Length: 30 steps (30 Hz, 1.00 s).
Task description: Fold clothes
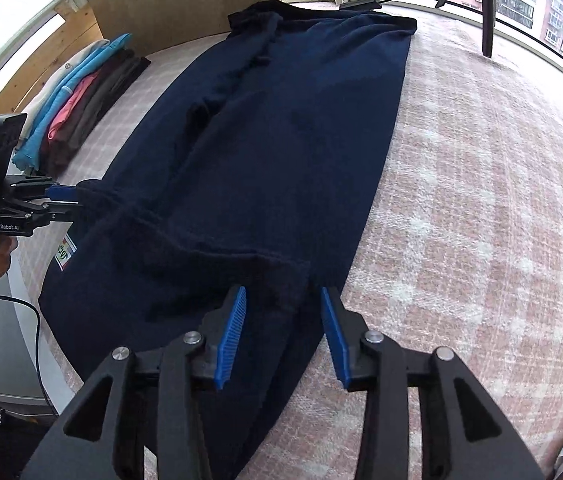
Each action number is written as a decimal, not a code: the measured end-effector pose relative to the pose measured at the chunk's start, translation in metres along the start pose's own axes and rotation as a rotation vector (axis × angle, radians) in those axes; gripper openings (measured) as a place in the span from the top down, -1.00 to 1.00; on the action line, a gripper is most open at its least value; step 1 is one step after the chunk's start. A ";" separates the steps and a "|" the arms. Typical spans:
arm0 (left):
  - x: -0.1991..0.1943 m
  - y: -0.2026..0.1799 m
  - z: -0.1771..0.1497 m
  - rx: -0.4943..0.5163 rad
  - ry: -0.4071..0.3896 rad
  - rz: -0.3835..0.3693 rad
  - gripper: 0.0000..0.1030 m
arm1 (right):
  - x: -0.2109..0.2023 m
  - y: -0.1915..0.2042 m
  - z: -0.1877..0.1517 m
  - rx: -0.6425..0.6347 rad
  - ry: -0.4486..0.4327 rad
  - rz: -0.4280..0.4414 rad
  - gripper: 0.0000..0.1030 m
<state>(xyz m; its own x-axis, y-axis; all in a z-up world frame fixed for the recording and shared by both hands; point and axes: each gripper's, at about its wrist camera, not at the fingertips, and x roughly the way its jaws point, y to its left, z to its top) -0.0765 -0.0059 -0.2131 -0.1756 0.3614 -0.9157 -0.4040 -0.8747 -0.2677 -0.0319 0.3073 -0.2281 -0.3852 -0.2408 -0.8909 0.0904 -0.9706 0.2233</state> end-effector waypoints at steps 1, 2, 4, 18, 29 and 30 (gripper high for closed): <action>0.000 -0.002 0.001 0.019 -0.009 -0.005 0.12 | 0.000 0.000 0.000 0.002 -0.002 -0.006 0.20; 0.000 -0.006 0.002 0.044 -0.017 -0.006 0.17 | -0.001 -0.001 -0.001 0.006 -0.004 -0.013 0.18; -0.002 -0.012 0.003 0.089 -0.037 -0.007 0.33 | 0.000 0.000 -0.001 0.011 -0.011 -0.018 0.18; -0.033 -0.034 0.016 0.256 -0.151 -0.096 0.88 | -0.035 0.001 -0.006 0.038 -0.128 0.040 0.90; -0.027 0.002 0.006 0.084 -0.060 -0.020 0.26 | -0.038 0.008 -0.003 0.052 -0.077 -0.039 0.39; -0.035 0.004 -0.002 0.068 -0.059 -0.040 0.26 | -0.043 0.011 -0.008 0.051 -0.079 -0.024 0.39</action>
<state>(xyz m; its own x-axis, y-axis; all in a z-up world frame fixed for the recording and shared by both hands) -0.0706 -0.0227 -0.1825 -0.2097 0.4156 -0.8850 -0.4714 -0.8360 -0.2809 -0.0071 0.3072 -0.1908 -0.4581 -0.2146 -0.8626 0.0339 -0.9739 0.2243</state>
